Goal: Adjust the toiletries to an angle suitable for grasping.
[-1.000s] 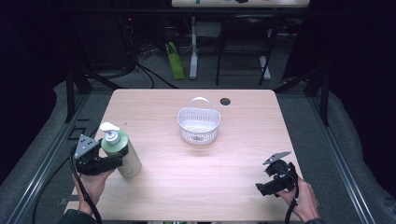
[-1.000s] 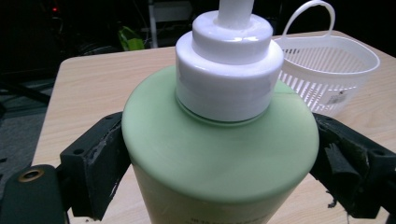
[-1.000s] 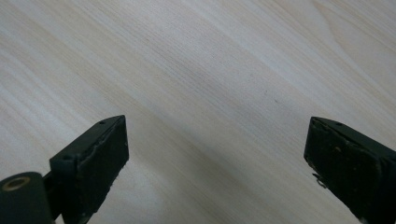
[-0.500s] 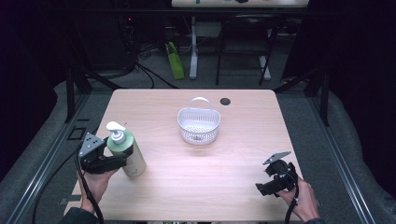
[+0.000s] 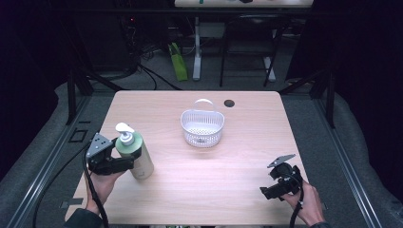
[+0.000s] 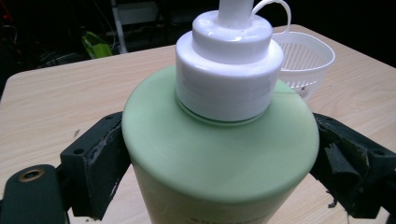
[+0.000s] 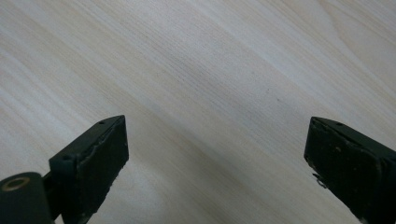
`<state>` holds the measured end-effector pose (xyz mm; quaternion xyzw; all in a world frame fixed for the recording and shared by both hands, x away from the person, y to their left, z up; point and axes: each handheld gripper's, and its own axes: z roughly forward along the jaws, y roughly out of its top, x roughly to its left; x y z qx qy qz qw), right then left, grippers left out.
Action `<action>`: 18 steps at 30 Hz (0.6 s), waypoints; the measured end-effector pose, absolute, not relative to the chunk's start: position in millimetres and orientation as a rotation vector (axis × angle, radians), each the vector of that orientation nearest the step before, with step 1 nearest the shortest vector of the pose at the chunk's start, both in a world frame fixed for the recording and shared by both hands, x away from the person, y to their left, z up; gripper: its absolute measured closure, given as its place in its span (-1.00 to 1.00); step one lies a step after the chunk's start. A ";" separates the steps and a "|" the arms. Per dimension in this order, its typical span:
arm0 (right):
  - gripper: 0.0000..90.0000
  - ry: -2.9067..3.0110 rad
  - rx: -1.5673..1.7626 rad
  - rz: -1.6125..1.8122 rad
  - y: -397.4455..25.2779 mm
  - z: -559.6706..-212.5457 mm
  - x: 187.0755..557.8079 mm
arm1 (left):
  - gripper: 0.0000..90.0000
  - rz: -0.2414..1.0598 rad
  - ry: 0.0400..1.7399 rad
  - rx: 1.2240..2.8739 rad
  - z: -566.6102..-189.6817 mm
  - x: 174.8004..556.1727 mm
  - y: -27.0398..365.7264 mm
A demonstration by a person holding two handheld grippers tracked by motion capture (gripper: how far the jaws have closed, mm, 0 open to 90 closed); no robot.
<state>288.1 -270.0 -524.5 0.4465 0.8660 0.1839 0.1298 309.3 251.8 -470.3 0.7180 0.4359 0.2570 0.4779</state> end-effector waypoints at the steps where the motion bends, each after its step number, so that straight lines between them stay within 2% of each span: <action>1: -0.87 2.516 1.297 0.534 -270.0 -524.5 288.1 | -0.74 0.628 1.064 1.753 -470.3 309.3 251.8; 18: -0.87 2.522 1.292 0.528 -270.7 -525.0 288.5 | -0.74 0.575 0.985 1.796 -469.4 318.6 233.7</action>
